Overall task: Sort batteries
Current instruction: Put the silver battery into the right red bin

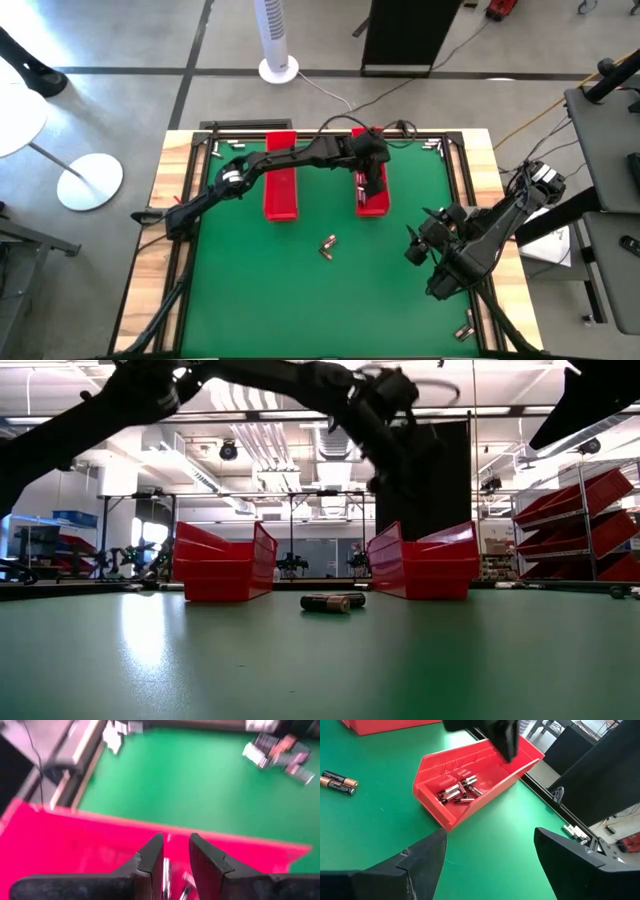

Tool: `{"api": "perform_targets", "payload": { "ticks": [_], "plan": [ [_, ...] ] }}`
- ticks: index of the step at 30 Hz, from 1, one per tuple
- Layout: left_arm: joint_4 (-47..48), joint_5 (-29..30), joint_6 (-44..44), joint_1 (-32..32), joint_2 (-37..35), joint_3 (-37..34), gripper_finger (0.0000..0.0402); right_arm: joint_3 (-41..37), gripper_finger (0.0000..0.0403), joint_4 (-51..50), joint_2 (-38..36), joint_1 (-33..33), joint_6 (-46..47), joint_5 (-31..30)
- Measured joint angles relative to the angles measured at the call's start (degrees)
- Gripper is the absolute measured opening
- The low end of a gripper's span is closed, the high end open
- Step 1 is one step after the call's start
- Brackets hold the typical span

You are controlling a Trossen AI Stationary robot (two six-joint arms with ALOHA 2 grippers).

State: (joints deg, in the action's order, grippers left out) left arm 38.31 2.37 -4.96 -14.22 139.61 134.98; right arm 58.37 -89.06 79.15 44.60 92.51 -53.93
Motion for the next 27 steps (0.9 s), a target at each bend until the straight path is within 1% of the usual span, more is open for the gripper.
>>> {"api": "perform_targets", "payload": {
  "ticks": [3,5,15,20,24,27],
  "plan": [
    [-1.91,0.01,1.21,0.31,-2.43,0.02,0.0073,0.0,0.0296,0.06,0.0,0.0,0.21,0.13],
    [-1.05,0.02,3.3,0.52,-3.99,0.04,0.0073,0.0,0.03,0.25,0.0,0.0,0.35,0.42],
    [13.36,0.14,5.53,3.41,-11.04,0.04,0.0073,-0.04,0.0317,2.64,0.0,0.02,0.02,2.82],
    [20.84,5.4,5.65,5.67,-14.37,-0.07,0.0073,-0.04,0.032,4.48,0.02,0.02,-0.13,3.43],
    [27.05,7.8,6.89,7.65,-17.24,-0.15,0.0073,-0.04,0.0318,6.09,0.02,0.15,-0.88,4.2],
    [29.77,10.01,8.51,8.85,-19.4,-0.78,0.0073,-0.04,0.0311,7.85,0.02,0.28,-2.46,4.88]
  ]
}}
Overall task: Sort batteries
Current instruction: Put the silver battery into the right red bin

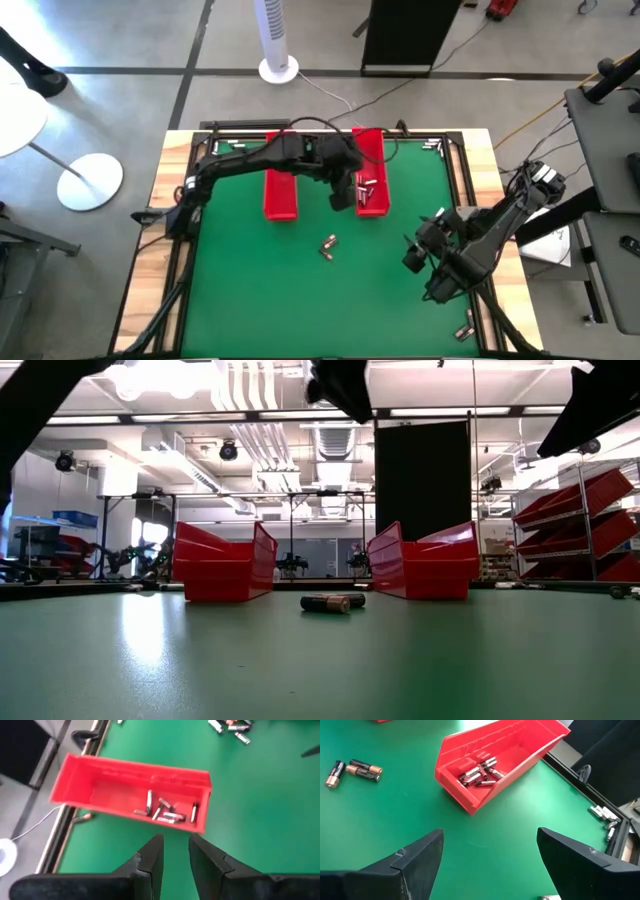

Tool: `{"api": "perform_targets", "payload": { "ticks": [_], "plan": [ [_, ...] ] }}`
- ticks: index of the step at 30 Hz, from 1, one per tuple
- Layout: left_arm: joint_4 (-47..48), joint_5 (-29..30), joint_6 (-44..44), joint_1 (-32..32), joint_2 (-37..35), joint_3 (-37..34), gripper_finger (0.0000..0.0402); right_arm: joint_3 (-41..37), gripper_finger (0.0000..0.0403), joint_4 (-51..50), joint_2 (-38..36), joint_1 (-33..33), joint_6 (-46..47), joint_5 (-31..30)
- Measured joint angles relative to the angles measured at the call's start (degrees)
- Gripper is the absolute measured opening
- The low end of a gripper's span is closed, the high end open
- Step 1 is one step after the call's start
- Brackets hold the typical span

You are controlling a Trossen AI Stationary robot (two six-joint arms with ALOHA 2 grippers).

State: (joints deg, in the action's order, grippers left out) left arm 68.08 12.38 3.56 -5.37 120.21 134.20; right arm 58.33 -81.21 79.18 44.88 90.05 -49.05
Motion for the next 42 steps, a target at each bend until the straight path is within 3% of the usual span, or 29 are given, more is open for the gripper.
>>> {"api": "perform_targets", "payload": {
  "ticks": [16,21,25,31,42],
  "plan": [
    [13.83,17.16,10.46,5.02,-10.55,-0.32,0.0073,-0.07,0.0295,4.04,0.0,0.0,-2.69,0.04],
    [15.52,21.85,14.46,6.09,-14.99,-4.73,0.0073,-0.07,0.0304,4.4,0.17,0.0,-3.34,0.04],
    [13.87,23.92,19.0,6.26,-20.58,-13.98,0.0073,-0.07,0.0309,4.67,0.65,0.0,-3.84,0.04],
    [8.95,24.65,27.93,5.93,-32.12,-33.6,0.0073,-0.07,0.0307,5.34,0.74,-0.02,-3.83,0.02],
    [-3.28,24.68,52.94,1.65,-54.29,-66.63,0.0073,-0.07,0.0286,5.83,0.74,-1.04,-4.56,-1.19]
  ]
}}
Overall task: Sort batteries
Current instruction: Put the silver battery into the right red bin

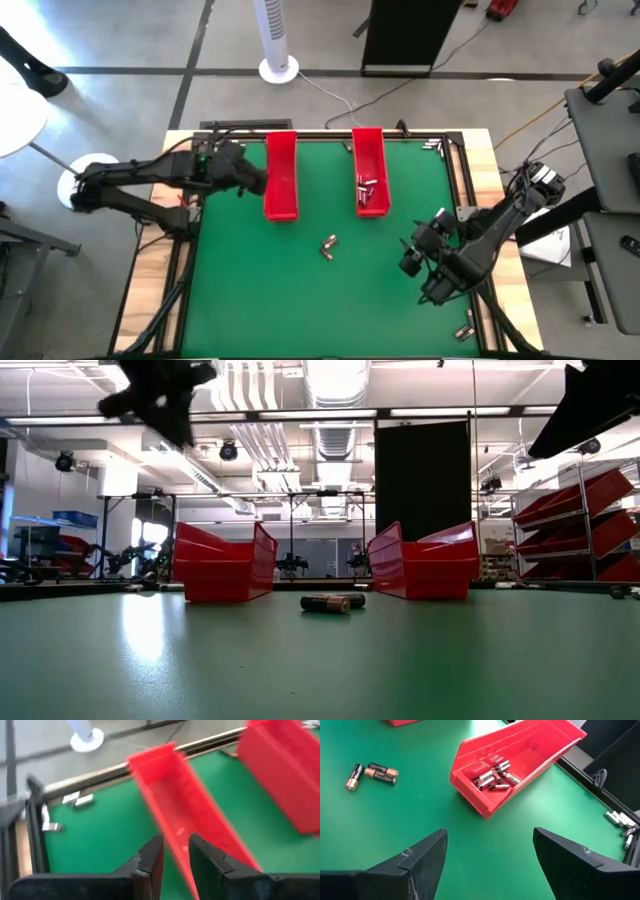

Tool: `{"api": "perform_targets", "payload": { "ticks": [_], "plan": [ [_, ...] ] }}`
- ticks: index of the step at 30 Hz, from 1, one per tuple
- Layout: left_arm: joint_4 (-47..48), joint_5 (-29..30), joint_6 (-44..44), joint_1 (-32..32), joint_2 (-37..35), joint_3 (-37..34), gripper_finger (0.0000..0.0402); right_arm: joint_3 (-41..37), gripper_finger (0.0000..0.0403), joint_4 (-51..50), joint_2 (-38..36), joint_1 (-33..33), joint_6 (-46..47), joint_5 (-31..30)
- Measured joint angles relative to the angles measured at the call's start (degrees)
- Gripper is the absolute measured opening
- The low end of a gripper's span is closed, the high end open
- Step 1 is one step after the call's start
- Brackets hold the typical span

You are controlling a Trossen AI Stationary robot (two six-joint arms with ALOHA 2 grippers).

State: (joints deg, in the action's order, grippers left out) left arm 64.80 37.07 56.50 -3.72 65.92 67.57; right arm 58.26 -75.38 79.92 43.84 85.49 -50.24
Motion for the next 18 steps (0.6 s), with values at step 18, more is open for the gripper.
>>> {"api": "perform_targets", "payload": {
  "ticks": [18],
  "plan": [
    [-17.21,-0.25,15.56,-4.44,-2.7,-27.96,0.0073,0.0,0.0306,3.62,0.0,-3.39,-6.69,-1.36]
  ]
}}
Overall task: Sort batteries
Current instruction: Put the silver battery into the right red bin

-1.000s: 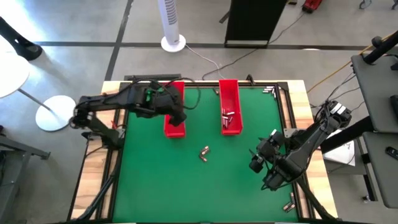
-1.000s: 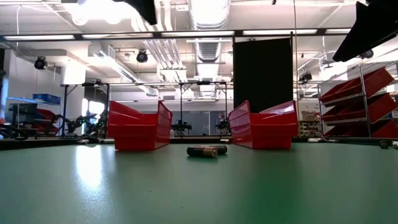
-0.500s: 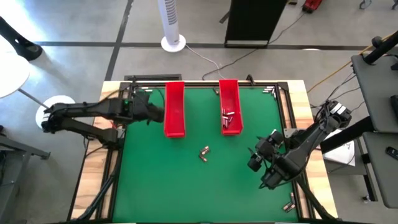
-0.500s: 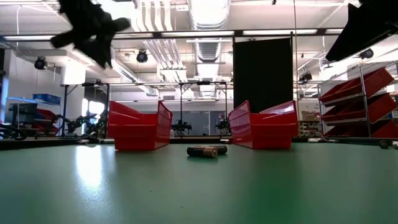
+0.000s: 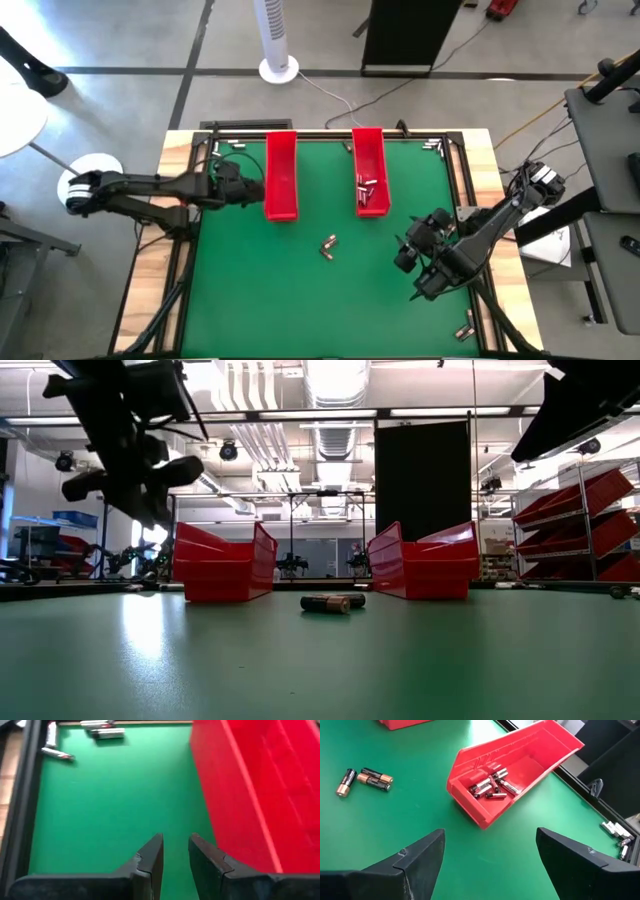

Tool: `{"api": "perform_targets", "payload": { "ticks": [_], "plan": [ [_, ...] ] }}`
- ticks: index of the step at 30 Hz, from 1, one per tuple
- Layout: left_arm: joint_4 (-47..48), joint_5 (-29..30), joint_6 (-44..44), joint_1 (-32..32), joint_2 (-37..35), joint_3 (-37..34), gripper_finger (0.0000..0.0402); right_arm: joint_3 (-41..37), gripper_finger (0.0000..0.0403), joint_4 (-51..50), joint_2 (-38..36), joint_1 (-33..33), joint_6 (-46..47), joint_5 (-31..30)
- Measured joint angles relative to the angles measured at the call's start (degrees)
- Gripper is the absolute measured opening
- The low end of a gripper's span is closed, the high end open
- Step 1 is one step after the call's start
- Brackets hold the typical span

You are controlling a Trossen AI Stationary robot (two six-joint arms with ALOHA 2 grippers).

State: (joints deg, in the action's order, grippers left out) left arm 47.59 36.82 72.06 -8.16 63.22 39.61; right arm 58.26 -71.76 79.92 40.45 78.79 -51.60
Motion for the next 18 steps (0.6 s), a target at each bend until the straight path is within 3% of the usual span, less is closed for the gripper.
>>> {"api": "perform_targets", "payload": {
  "ticks": [10,18],
  "plan": [
    [-0.83,-7.27,0.33,-14.58,2.64,0.05,0.0073,0.0,0.0289,0.97,0.0,0.0,-0.93,-0.07],
    [-5.12,-7.62,-0.7,-25.88,7.31,0.07,0.0073,0.0,0.0282,2.01,0.0,0.0,-2.18,-0.95]
  ]
}}
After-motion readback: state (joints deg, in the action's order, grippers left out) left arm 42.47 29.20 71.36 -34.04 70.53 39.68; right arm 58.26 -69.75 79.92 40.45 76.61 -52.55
